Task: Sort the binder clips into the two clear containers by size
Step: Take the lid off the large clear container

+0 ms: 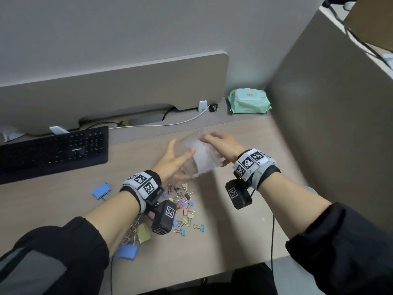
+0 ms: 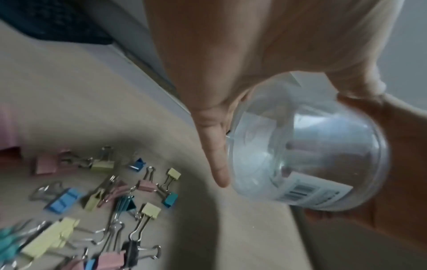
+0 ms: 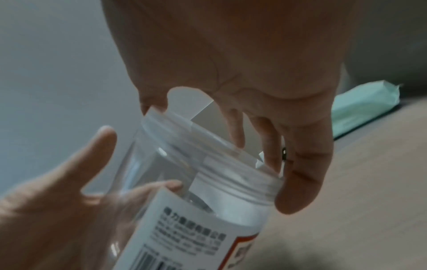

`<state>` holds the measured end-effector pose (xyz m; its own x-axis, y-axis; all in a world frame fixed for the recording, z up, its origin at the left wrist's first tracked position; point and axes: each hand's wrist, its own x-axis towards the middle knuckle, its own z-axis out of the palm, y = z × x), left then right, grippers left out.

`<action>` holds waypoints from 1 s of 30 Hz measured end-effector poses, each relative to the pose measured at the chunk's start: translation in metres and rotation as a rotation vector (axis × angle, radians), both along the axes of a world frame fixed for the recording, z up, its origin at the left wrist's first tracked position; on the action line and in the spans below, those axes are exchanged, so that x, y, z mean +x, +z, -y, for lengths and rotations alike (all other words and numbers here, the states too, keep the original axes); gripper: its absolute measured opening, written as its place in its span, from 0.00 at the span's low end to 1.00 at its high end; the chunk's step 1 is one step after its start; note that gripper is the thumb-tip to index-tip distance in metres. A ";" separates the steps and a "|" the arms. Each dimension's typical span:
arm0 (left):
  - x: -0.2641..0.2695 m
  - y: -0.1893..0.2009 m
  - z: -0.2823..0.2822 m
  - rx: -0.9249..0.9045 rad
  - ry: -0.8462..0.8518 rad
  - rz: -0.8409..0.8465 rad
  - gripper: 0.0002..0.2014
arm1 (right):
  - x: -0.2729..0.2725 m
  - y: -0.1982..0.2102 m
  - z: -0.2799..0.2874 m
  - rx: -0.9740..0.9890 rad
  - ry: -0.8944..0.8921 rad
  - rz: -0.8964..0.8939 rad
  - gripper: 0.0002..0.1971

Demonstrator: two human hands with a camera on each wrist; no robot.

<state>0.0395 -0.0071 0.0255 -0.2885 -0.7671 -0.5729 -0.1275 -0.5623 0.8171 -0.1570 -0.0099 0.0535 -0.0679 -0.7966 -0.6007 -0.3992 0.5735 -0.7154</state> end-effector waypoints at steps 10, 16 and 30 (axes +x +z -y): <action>0.036 -0.001 -0.014 0.316 0.315 -0.281 0.33 | 0.054 0.009 0.007 -0.102 0.131 0.139 0.38; 0.061 -0.004 -0.012 0.442 0.420 -0.350 0.32 | 0.047 -0.009 0.018 -0.137 -0.108 0.341 0.17; 0.130 -0.020 -0.019 0.399 0.690 -0.307 0.40 | -0.040 -0.116 0.012 0.311 -0.403 -0.157 0.50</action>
<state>0.1692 0.0117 0.0056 -0.0178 -0.5856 -0.8104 0.5441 -0.6857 0.4835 -0.1972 -0.0217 -0.0623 -0.4400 -0.4749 -0.7621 -0.1919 0.8788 -0.4368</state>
